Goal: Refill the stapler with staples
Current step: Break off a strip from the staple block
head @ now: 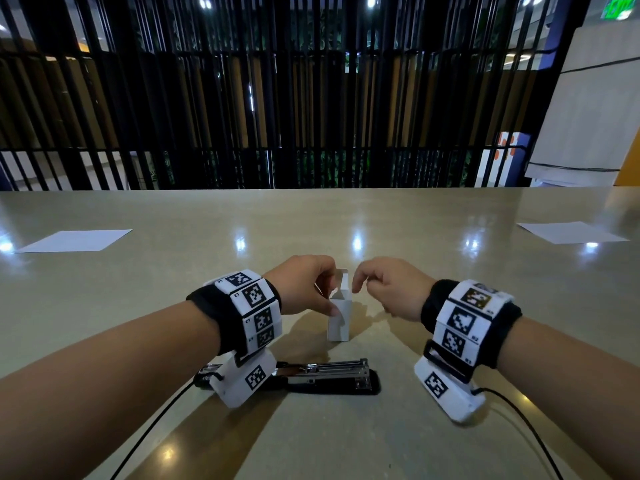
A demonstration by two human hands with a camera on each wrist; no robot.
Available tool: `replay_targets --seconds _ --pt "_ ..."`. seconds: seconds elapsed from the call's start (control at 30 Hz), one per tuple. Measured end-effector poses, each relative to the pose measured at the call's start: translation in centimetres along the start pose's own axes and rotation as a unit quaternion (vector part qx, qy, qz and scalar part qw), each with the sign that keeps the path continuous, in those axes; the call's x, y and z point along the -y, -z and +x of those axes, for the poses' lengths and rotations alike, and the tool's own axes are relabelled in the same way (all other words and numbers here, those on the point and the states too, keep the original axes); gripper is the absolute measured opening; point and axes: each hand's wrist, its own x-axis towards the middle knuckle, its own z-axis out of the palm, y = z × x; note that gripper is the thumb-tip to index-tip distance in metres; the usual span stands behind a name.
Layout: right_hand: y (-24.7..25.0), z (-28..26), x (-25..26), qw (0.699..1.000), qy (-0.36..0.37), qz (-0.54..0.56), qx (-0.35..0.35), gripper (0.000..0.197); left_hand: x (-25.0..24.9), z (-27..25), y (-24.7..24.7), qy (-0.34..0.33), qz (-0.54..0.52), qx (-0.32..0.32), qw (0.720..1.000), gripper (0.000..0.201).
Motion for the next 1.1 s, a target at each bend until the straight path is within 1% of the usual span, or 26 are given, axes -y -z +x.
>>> replay_targets --seconds 0.03,0.17,0.27,0.33,0.43,0.5,0.53,0.67,0.77,0.83,0.87,0.93,1.0,1.1 --pt "-0.3 -0.1 -0.1 1.000 0.007 -0.012 0.005 0.032 0.0 0.0 0.0 -0.004 0.000 0.000 1.000 0.033" --pt "-0.7 -0.1 -0.1 0.999 0.014 -0.028 -0.016 0.036 0.1 -0.1 0.0 -0.005 -0.004 0.009 1.000 0.025" --pt "-0.8 -0.1 0.1 0.999 0.021 -0.047 -0.010 0.035 0.1 -0.2 0.0 -0.002 -0.003 0.013 1.000 0.024" --pt "-1.0 0.1 0.2 0.996 0.035 -0.080 -0.001 0.030 0.1 -0.2 -0.1 0.005 -0.012 0.005 1.000 0.035" --pt "-1.3 0.5 0.2 0.989 0.048 -0.135 0.025 0.024 0.0 -0.2 -0.2 0.024 -0.053 0.000 0.998 0.060" --pt "-1.4 0.7 0.2 0.988 0.049 -0.142 0.028 0.023 0.0 -0.3 -0.2 0.025 -0.057 0.003 0.998 0.068" --pt "-1.5 0.7 0.3 0.989 0.050 -0.134 0.018 0.020 -0.1 -0.3 -0.1 0.024 -0.051 0.006 0.998 0.066" --pt "-1.5 0.9 0.0 0.998 0.029 -0.050 -0.033 0.016 -0.1 -0.4 0.0 0.017 0.000 0.010 1.000 0.047" --pt "-1.4 1.1 -0.1 0.997 0.030 -0.041 -0.054 0.015 -0.1 -0.4 0.0 0.013 0.011 0.010 1.000 0.036" --pt "-1.2 1.2 -0.1 0.997 0.037 -0.054 -0.042 0.027 -0.1 -0.3 -0.1 0.007 0.014 0.008 1.000 0.031" --pt "-1.1 1.3 0.0 0.997 0.039 -0.055 -0.034 0.030 -0.1 -0.3 -0.1 0.004 0.015 0.007 1.000 0.030" --pt "-0.9 1.3 0.1 0.997 0.042 -0.063 -0.015 0.028 0.0 -0.2 -0.2 -0.001 0.014 0.006 1.000 0.029" --pt "-0.7 1.3 0.3 0.994 0.050 -0.099 0.002 0.026 0.0 -0.2 -0.2 -0.003 0.012 0.008 1.000 0.029" --pt "-0.2 1.3 0.8 0.988 0.066 -0.138 0.004 0.025 -0.1 -0.2 -0.1 -0.002 0.008 0.012 1.000 0.029"
